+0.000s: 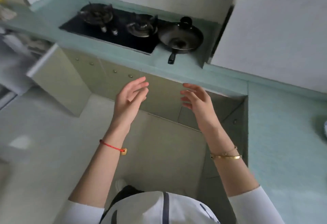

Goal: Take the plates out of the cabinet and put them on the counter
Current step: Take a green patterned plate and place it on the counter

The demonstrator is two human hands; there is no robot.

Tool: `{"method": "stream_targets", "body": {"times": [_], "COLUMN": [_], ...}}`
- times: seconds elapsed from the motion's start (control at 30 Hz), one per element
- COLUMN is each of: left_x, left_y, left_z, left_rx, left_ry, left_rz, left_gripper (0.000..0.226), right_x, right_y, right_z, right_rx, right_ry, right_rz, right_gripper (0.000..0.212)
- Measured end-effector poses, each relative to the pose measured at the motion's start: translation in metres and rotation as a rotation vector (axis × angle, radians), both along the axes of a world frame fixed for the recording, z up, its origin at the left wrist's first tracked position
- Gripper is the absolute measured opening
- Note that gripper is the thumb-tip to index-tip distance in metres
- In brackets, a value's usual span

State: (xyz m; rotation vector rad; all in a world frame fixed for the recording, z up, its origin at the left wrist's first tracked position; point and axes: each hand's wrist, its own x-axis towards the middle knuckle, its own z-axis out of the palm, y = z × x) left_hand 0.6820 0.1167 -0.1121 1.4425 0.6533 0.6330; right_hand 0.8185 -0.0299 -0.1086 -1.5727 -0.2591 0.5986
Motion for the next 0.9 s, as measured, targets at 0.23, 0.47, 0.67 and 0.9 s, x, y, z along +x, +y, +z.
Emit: {"method": "stream_targets", "body": {"times": [0.23, 0.47, 0.67, 0.9], "left_x": [-0.166, -0.309, -0.384, -0.445], "left_y": [0.114, 0.203, 0.262, 0.367], "left_z": [0.002, 0.008, -0.003, -0.022], "left_rx": [-0.003, 0.076, 0.047, 0.038], "left_ry": [0.005, 0.020, 0.022, 0.036], "left_rz": [0.356, 0.628, 0.792, 0.899], "left_gripper": [0.031, 0.034, 0.028, 0.040], "right_x": [-0.123, -0.239, -0.313, -0.379], "right_y": [0.162, 0.292, 0.386, 0.520], "right_z": [0.000, 0.002, -0.002, -0.021], "right_rx": [0.024, 0.051, 0.037, 0.031], "right_ry": [0.017, -0.009, -0.014, -0.013], "right_rz": [0.313, 0.526, 0.662, 0.808], "right_gripper": [0.021, 0.027, 0.028, 0.026]}}
